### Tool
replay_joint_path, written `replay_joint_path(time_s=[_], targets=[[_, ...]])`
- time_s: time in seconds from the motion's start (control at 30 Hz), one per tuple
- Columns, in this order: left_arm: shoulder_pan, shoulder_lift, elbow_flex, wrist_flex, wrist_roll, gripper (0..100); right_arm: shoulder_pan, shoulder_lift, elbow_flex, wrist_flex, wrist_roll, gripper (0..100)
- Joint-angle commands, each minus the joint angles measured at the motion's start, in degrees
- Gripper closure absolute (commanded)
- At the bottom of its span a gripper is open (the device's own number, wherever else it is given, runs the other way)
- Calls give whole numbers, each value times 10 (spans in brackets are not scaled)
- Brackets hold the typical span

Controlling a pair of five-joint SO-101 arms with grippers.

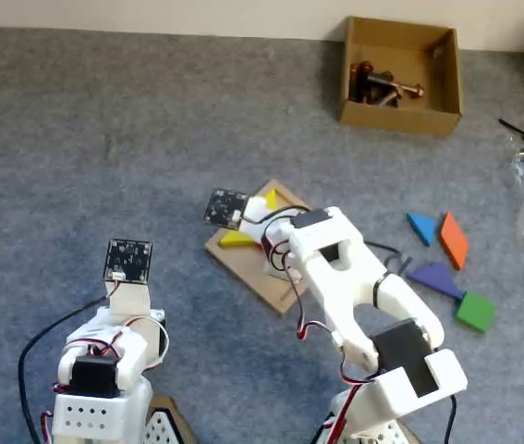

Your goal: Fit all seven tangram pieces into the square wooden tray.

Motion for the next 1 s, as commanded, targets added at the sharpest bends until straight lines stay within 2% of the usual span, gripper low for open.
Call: replay_joint_path(time_s=[0.0, 0.47, 0.53, 0.7, 0.87, 0.97], targets=[[8, -4, 11, -1, 4, 995, 16, 28, -16, -1, 15, 847], [8, -4, 11, -1, 4, 995, 8, 28, -16, 0, 17, 848], [8, -4, 11, -1, 4, 995, 7, 27, -18, 22, 19, 848], [8, -4, 11, -1, 4, 995, 8, 27, -20, 120, 92, 848], [8, -4, 11, -1, 4, 995, 7, 27, -21, 129, 98, 927], [8, -4, 11, -1, 4, 995, 7, 27, -21, 129, 98, 940]])
